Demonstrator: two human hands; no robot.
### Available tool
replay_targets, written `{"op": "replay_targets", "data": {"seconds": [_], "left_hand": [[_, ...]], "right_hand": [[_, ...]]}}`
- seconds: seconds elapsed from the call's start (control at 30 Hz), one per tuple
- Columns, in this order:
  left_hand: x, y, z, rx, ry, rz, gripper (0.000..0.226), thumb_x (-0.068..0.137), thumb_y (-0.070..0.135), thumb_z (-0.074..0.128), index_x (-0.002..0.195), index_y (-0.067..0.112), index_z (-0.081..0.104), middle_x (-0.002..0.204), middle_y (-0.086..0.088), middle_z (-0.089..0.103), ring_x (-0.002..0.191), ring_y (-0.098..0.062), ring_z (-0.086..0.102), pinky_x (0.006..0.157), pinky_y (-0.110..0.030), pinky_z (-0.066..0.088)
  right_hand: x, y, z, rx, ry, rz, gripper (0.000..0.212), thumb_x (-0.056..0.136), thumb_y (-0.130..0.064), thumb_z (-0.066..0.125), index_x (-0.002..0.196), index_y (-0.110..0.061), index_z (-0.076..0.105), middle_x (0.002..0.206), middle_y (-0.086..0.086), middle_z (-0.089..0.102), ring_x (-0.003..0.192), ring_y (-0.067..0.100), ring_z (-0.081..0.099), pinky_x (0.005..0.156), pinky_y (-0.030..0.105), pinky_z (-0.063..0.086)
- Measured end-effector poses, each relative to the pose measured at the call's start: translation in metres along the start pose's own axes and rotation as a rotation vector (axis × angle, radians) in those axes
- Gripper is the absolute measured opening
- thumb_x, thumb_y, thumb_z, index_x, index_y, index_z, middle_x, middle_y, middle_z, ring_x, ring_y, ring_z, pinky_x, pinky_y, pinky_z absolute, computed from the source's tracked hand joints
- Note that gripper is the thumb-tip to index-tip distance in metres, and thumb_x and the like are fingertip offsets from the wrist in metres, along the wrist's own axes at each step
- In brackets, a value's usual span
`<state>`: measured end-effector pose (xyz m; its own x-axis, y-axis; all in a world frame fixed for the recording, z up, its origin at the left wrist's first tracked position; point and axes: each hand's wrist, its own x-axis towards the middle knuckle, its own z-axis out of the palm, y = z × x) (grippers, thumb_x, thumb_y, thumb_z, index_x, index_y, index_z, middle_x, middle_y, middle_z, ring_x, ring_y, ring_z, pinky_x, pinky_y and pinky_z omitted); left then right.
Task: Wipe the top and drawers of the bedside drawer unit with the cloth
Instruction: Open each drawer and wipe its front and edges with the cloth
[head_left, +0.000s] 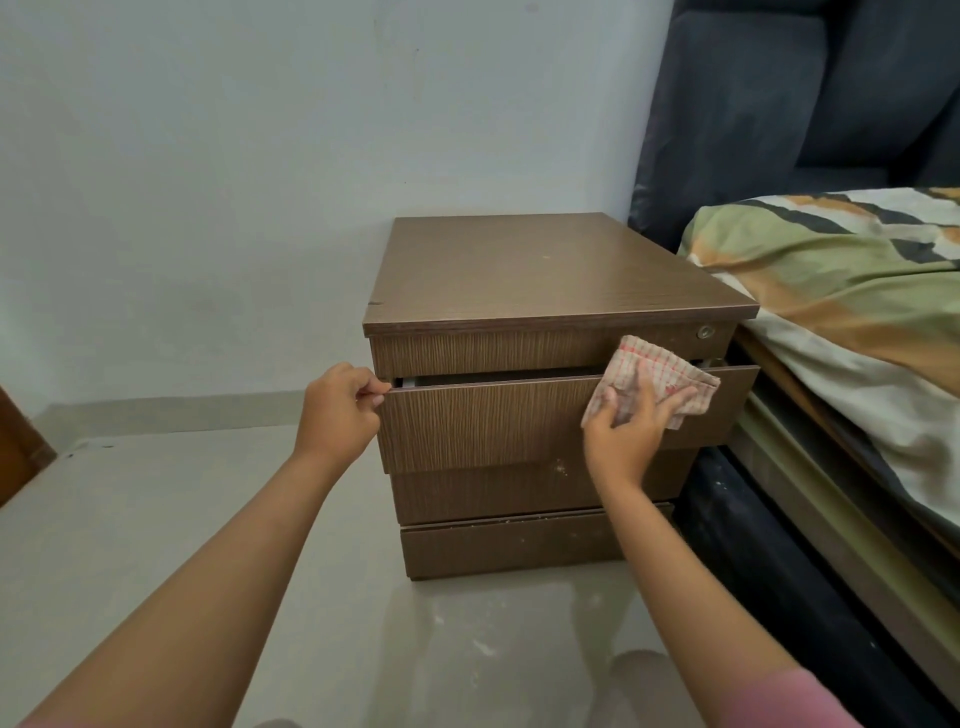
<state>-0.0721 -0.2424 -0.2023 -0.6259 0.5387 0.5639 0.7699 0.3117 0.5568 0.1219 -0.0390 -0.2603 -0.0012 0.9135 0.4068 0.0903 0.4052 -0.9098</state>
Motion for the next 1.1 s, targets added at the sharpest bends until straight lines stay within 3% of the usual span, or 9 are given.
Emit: {"op": "replay_targets", "data": {"seconds": [0.2, 0.43, 0.57, 0.67, 0.77, 0.9, 1.1], "left_hand": [[-0.001, 0.003, 0.000, 0.013, 0.006, -0.015, 0.012, 0.078, -0.007, 0.062, 0.083, 0.001, 0.069, 0.083, -0.014, 0.062, 0.074, -0.020, 0.055, 0.067, -0.027, 0.041], [-0.002, 0.005, 0.002, 0.030, 0.008, -0.029, 0.012, 0.078, -0.006, 0.062, 0.084, 0.001, 0.069, 0.084, -0.013, 0.063, 0.074, -0.019, 0.054, 0.067, -0.026, 0.040], [-0.002, 0.006, 0.001, 0.024, 0.013, -0.025, 0.013, 0.078, -0.007, 0.061, 0.084, 0.001, 0.069, 0.084, -0.014, 0.063, 0.075, -0.020, 0.055, 0.068, -0.027, 0.041], [-0.004, 0.007, 0.002, 0.013, 0.018, -0.020, 0.013, 0.078, -0.008, 0.061, 0.084, 0.001, 0.069, 0.084, -0.014, 0.063, 0.075, -0.020, 0.055, 0.068, -0.028, 0.042], [-0.003, 0.006, 0.002, 0.011, 0.024, -0.015, 0.013, 0.078, -0.008, 0.060, 0.083, 0.001, 0.069, 0.084, -0.014, 0.063, 0.075, -0.020, 0.055, 0.068, -0.028, 0.042], [-0.003, 0.006, 0.003, 0.031, 0.026, -0.007, 0.012, 0.079, -0.008, 0.060, 0.082, 0.000, 0.069, 0.081, -0.013, 0.062, 0.073, -0.020, 0.053, 0.066, -0.027, 0.040], [0.001, 0.003, 0.006, 0.062, 0.054, 0.028, 0.013, 0.077, -0.010, 0.061, 0.078, 0.000, 0.069, 0.077, -0.012, 0.060, 0.069, -0.018, 0.051, 0.062, -0.024, 0.037]], "right_hand": [[0.030, 0.007, -0.028, -0.014, 0.081, 0.065, 0.050, 0.092, -0.014, 0.054, 0.139, -0.023, 0.042, 0.157, 0.016, -0.012, 0.145, 0.033, 0.002, 0.108, 0.027, 0.022], [0.060, 0.019, -0.049, 0.023, 0.160, 0.193, 0.053, 0.092, -0.022, 0.054, 0.140, -0.033, 0.038, 0.158, 0.015, -0.008, 0.146, 0.032, 0.004, 0.117, 0.039, 0.020], [0.062, 0.017, -0.051, 0.066, 0.211, 0.253, 0.056, 0.091, -0.031, 0.052, 0.142, -0.041, 0.030, 0.158, 0.014, 0.002, 0.144, 0.032, 0.014, 0.115, 0.041, 0.024], [0.063, 0.015, -0.050, 0.125, 0.295, 0.381, 0.054, 0.093, -0.036, 0.048, 0.142, -0.042, 0.027, 0.155, 0.011, 0.022, 0.133, 0.033, 0.038, 0.097, 0.038, 0.044], [0.055, 0.017, -0.047, 0.253, 0.355, 0.524, 0.051, 0.096, -0.030, 0.047, 0.144, -0.037, 0.029, 0.148, 0.006, 0.034, 0.123, 0.026, 0.049, 0.078, 0.026, 0.045], [0.032, 0.016, -0.043, 0.277, 0.320, 0.601, 0.054, 0.098, -0.026, 0.044, 0.148, -0.029, 0.023, 0.149, 0.008, 0.033, 0.126, 0.026, 0.046, 0.076, 0.022, 0.038], [0.021, 0.011, -0.027, 0.204, 0.236, 0.543, 0.061, 0.096, -0.029, 0.047, 0.149, -0.032, 0.017, 0.152, 0.008, 0.028, 0.127, 0.029, 0.045, 0.085, 0.032, 0.043]]}}
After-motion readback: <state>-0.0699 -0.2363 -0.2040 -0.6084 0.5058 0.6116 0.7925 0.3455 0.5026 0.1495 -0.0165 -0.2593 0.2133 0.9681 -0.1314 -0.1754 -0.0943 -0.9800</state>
